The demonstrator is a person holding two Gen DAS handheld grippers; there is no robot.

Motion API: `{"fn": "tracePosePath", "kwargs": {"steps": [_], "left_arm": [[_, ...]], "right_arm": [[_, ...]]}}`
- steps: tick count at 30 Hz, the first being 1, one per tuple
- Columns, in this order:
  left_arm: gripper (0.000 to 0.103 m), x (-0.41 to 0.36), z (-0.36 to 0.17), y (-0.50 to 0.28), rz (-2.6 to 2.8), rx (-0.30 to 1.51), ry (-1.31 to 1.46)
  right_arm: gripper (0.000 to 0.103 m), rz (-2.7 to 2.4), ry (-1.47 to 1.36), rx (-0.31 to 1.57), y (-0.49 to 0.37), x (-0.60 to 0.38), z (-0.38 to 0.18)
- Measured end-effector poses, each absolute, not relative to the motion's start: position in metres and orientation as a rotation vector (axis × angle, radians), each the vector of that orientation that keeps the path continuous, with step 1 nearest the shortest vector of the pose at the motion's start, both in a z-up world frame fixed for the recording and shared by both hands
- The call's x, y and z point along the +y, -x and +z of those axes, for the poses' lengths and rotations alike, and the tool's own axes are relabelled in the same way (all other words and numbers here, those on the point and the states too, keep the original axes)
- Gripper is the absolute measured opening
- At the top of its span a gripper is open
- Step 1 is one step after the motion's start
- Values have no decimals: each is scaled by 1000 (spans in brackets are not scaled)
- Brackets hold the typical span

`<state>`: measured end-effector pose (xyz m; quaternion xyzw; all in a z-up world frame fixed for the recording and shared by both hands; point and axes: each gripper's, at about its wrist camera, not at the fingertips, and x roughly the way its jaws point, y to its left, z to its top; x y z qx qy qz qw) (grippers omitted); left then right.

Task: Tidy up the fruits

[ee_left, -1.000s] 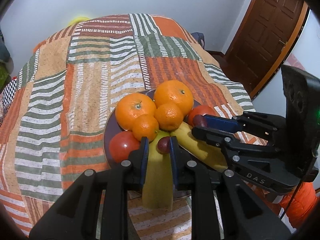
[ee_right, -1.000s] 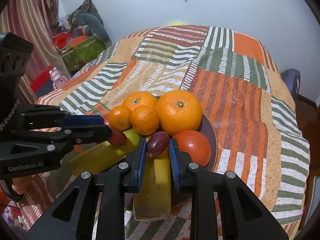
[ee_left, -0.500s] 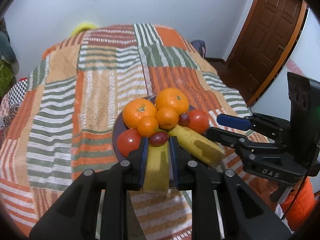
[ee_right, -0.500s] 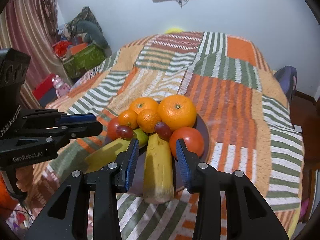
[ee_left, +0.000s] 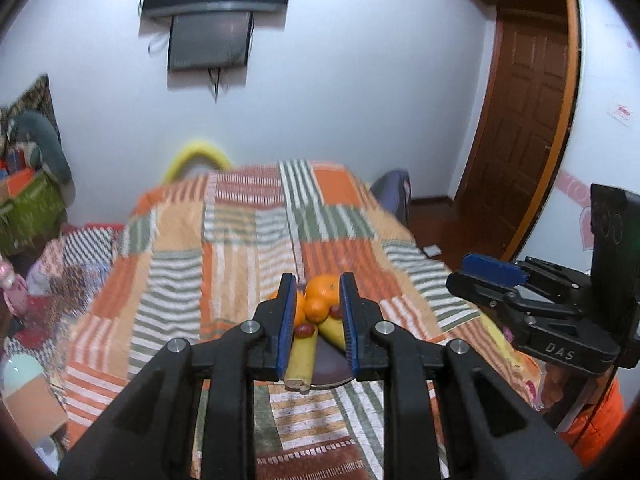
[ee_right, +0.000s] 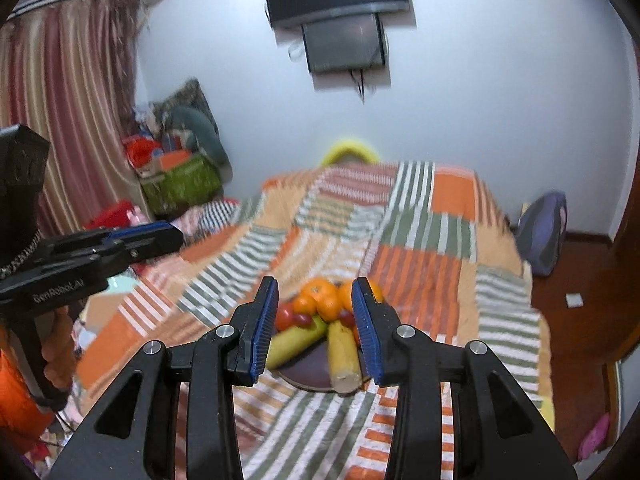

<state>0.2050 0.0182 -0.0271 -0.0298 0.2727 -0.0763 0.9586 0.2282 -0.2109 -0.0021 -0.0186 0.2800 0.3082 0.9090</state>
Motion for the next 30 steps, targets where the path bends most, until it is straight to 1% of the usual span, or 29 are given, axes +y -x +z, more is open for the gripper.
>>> {"fn": "tracePosePath", "kwargs": {"steps": [2,4,5,10,12,13,14,15,16,18,20,22,23,24,25,26,29,30], "left_arm": [[20,13,-13,-189,-149,514,43],[24,8,1,-170,-145,472,35],[27,6,9,-159,-143,445,37],[30,-3,34,-109,-100,328,27],[43,-6,41,-92,-95,291,29],[46,-6,43,-85,-90,273,28],[52,-8,46,-77,-85,248,24],[56,-9,48,-68,-82,227,18],[57,-10,49,-65,-80,218,15],[62,-12,51,-58,-83,206,12],[67,-13,51,-51,-87,198,19],[71,-12,51,-48,-84,188,24],[73,-12,50,-47,-81,184,26],[75,-12,50,-46,-76,178,26],[78,-11,49,-45,-75,175,28],[82,-10,49,-44,-76,172,31],[84,-5,48,-43,-74,165,43],[87,-5,48,-41,-77,165,46]], "right_arm": [[35,634,37,520,-208,-213,16],[35,628,35,459,-187,-216,33],[35,628,30,436,-179,-217,40],[35,616,3,333,-138,-227,64],[35,609,-4,309,-128,-230,70],[35,604,-7,296,-123,-232,72],[36,600,-9,290,-121,-233,74],[39,596,-11,282,-118,-234,75],[45,591,-14,272,-115,-235,75],[54,576,-19,250,-109,-236,77],[58,558,-15,225,-103,-235,78],[71,543,-3,198,-96,-231,79],[74,534,1,187,-93,-230,81],[80,520,5,171,-90,-229,82],[84,512,6,161,-88,-228,82],[85,506,7,153,-86,-227,83],[88,492,8,143,-84,-224,85],[92,489,10,142,-83,-223,86]]}}
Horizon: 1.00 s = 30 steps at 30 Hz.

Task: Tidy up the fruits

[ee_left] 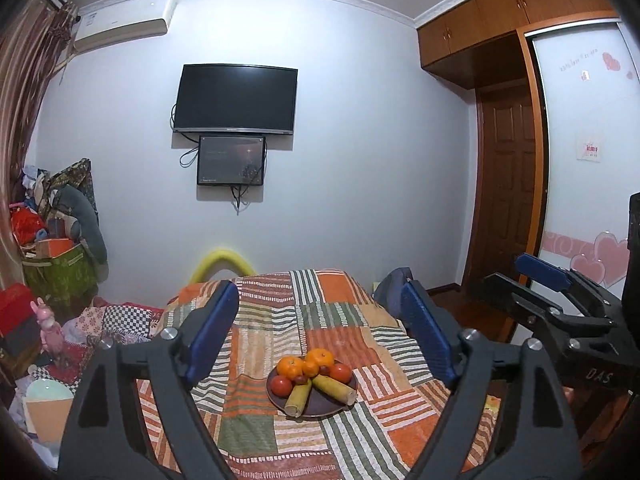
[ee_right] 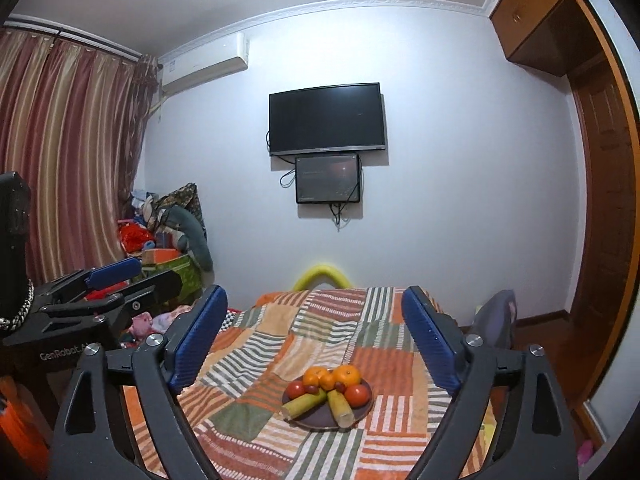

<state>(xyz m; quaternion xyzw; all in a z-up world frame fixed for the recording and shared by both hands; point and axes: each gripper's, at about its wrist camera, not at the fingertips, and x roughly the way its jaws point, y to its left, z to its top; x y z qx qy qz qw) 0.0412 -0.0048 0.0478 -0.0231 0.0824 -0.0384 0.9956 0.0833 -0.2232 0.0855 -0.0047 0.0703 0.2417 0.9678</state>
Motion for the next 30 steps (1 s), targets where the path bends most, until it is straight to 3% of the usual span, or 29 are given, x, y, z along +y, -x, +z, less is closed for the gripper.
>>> {"fn": "tracePosePath", "kwargs": {"steps": [3,9,30], "left_arm": [[93,-4,49,-38,-77,160,51],[102,-9,50,-27,-69,135,44],[103,-9,49,-28,-61,141,37]], "right_arm": [[103,465,11,123,-80,-223,86],[103,468,1,122,-78,-225,87],[103,448,-1,122,-72,-230,87]]}}
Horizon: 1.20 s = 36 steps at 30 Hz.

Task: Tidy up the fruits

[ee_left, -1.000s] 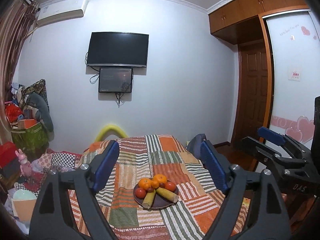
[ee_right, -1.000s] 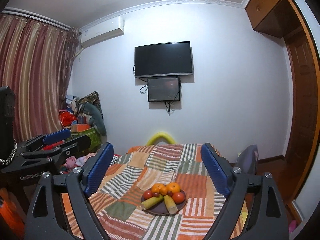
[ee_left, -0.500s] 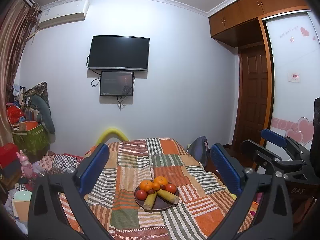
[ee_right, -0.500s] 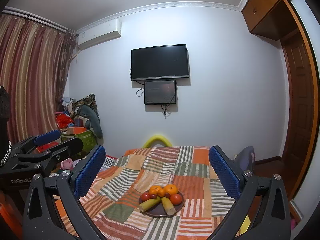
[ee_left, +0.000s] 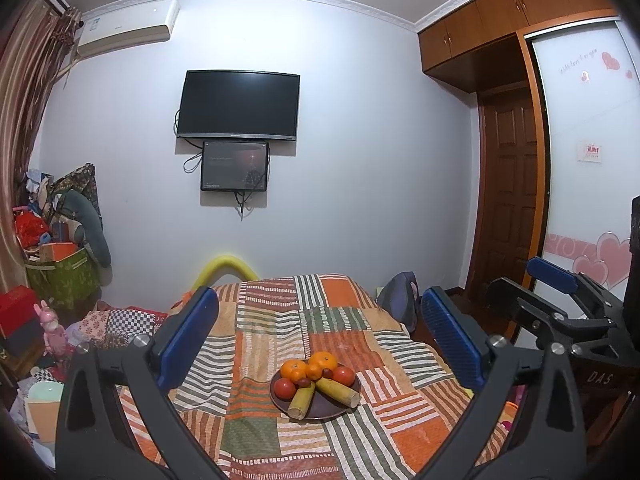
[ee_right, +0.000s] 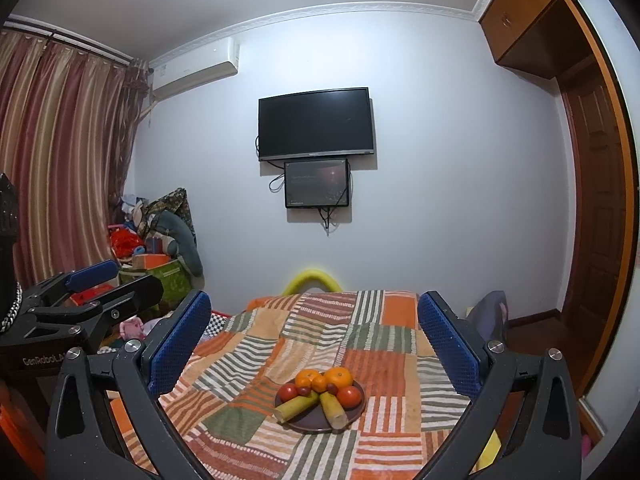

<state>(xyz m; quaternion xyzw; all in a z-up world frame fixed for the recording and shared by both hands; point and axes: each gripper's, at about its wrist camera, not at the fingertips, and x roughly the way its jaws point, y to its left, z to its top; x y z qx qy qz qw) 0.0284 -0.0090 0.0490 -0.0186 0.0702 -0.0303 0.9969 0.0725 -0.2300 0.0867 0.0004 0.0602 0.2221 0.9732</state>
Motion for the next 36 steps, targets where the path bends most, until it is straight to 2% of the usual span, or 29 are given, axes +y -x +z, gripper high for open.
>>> {"fn": "tracePosePath", "kwargs": {"steps": [36], "left_arm": [[103,-6,41,-38,-77,176,45]], "right_arm": [[103,426,10,140,-74,-235,83]]}}
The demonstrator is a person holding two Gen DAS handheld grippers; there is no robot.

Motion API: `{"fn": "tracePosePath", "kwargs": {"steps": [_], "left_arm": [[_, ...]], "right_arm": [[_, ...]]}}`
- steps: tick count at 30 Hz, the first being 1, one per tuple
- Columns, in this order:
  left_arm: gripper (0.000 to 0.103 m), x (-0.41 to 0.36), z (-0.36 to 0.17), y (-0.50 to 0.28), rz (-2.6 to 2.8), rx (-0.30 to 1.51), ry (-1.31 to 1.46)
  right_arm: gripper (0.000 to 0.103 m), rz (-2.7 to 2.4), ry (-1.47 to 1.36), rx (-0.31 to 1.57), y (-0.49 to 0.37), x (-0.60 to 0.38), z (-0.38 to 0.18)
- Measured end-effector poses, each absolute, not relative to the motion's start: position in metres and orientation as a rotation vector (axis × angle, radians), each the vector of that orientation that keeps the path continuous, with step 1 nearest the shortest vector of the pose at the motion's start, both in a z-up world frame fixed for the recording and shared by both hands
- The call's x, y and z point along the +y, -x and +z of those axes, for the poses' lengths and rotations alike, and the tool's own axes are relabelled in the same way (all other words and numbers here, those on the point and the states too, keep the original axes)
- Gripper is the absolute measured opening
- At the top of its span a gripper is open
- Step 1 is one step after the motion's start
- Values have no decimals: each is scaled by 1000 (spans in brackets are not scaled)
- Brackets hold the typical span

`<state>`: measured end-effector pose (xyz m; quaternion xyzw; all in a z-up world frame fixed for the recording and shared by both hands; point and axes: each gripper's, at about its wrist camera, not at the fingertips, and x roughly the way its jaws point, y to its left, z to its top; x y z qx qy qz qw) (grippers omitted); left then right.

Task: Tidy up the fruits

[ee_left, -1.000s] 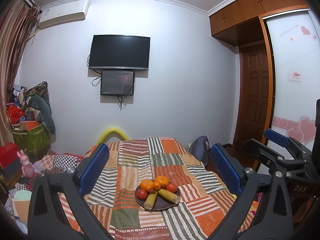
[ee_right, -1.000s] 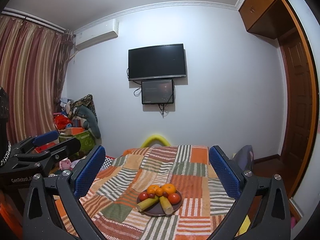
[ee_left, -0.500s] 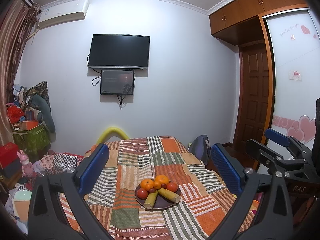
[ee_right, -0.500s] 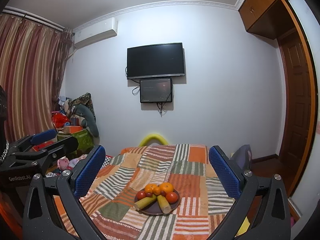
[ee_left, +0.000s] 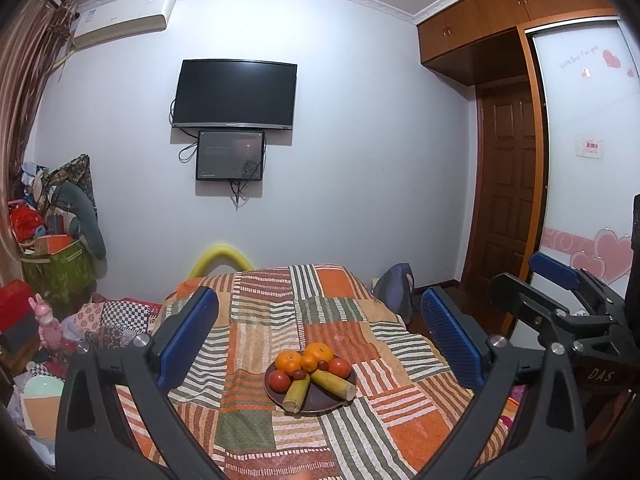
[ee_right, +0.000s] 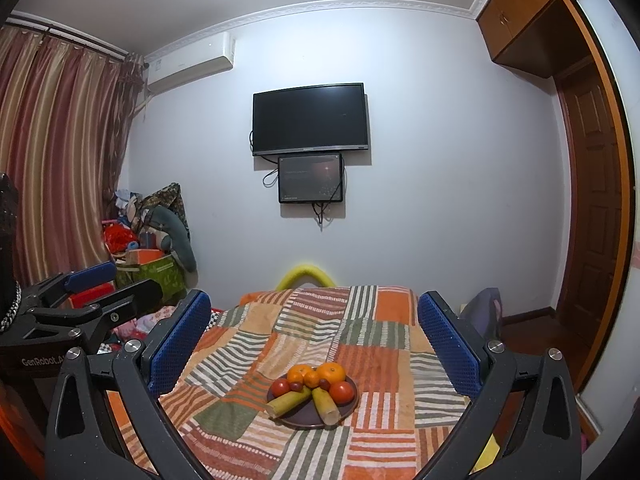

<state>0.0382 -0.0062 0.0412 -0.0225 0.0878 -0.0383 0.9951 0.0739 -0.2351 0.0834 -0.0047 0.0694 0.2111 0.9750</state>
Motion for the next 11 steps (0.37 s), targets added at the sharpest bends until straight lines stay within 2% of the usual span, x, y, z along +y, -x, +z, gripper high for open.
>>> {"fn": "tracePosePath", "kwargs": {"steps": [11], "left_arm": [[103,-9,40,-41,-78,179,30]], "right_arm": [[103,422,9,149,-76,-235,83]]}}
